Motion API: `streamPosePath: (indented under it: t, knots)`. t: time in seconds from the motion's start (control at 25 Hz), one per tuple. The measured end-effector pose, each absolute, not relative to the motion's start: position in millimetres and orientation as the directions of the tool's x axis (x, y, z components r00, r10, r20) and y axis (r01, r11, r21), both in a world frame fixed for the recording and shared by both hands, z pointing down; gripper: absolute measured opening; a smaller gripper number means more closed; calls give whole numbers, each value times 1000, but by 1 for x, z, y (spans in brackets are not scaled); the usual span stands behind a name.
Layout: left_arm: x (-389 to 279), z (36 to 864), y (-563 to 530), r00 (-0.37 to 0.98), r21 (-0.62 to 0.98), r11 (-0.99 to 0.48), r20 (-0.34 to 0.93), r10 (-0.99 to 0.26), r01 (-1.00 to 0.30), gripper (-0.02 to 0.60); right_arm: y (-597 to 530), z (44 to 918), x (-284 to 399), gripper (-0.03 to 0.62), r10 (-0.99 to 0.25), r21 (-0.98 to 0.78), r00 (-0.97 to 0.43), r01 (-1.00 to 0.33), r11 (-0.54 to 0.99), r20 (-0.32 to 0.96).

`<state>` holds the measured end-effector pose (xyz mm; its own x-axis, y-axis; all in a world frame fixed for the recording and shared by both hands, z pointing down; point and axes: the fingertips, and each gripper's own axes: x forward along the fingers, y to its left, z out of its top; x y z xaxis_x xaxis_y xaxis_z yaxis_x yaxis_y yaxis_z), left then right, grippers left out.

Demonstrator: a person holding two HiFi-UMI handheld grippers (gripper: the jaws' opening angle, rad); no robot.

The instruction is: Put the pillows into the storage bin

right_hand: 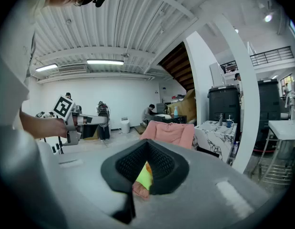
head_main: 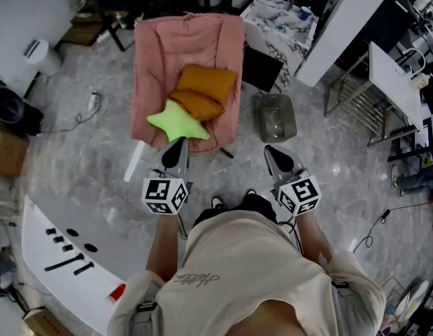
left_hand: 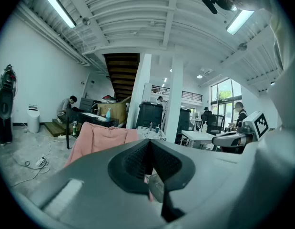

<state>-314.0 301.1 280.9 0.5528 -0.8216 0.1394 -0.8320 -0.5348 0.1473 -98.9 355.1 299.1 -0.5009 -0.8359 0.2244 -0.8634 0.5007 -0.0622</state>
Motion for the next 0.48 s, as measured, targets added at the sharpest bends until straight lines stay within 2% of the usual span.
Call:
streamPosePath:
  t: [0.48]
  knots:
    - [-315, 279, 298, 529, 129, -514, 140, -837, -848, 18, 353, 291, -96, 2, -844, -45, -504, -862, 505, 182]
